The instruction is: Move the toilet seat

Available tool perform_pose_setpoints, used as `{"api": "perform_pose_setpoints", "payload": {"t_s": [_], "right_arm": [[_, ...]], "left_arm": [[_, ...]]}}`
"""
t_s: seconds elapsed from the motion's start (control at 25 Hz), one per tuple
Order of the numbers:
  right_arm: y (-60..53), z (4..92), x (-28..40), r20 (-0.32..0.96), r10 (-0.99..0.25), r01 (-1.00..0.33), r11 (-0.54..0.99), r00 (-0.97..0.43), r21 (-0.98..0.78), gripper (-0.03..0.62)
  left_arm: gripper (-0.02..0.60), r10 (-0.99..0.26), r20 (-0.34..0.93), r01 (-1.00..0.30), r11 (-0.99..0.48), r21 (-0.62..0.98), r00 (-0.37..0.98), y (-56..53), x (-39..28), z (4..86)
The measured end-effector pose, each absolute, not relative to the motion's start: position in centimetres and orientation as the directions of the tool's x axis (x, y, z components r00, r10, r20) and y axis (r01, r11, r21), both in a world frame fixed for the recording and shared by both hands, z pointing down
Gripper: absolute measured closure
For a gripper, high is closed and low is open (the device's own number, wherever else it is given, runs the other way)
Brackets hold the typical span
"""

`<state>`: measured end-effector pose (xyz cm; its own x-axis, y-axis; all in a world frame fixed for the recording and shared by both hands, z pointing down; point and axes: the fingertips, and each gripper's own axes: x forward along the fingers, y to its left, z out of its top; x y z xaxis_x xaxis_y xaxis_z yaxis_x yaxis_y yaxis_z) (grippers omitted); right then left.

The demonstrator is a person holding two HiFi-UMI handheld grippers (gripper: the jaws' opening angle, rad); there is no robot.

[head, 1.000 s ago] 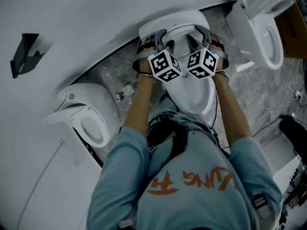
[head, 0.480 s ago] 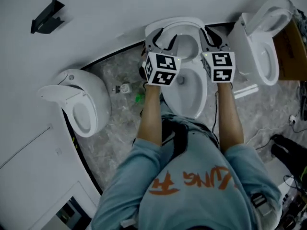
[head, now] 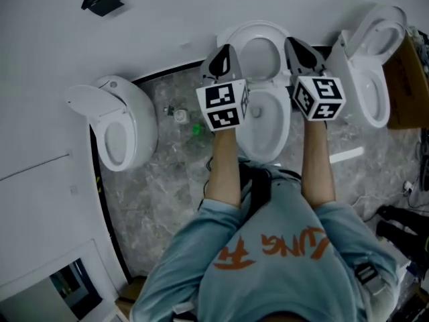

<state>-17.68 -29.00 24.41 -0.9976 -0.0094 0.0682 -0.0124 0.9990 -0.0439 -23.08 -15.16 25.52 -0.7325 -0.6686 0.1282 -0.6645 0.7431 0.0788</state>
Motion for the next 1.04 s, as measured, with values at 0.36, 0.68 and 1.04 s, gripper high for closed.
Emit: {"api": "perform_pose_setpoints", "payload": {"t_s": [0.36,0.68,1.04], "right_arm": [[-26.9,23.1,-17.1,0.075,-0.003,-0.002,1.000,-0.997,0.009,0.595],[-24.7,21.9,-17.7,0.046,0.018,0.018,1.000,-0.999,0.015,0.595],[-24.2,21.5,-17.0,0.043,0.033,0.035,0.998,-0.999,0.049,0.595]], "left_arm": [[0.580,-0.678,0.111,-0.678,0.734,0.047,-0.727,-13.4,-21.7,24.0],[0.580,-0.700,0.108,-0.703,0.711,0.019,-0.706,-13.2,-21.7,22.9],[0.581,-0.696,0.108,-0.698,0.715,0.024,-0.710,-13.0,-21.8,23.7]]}}
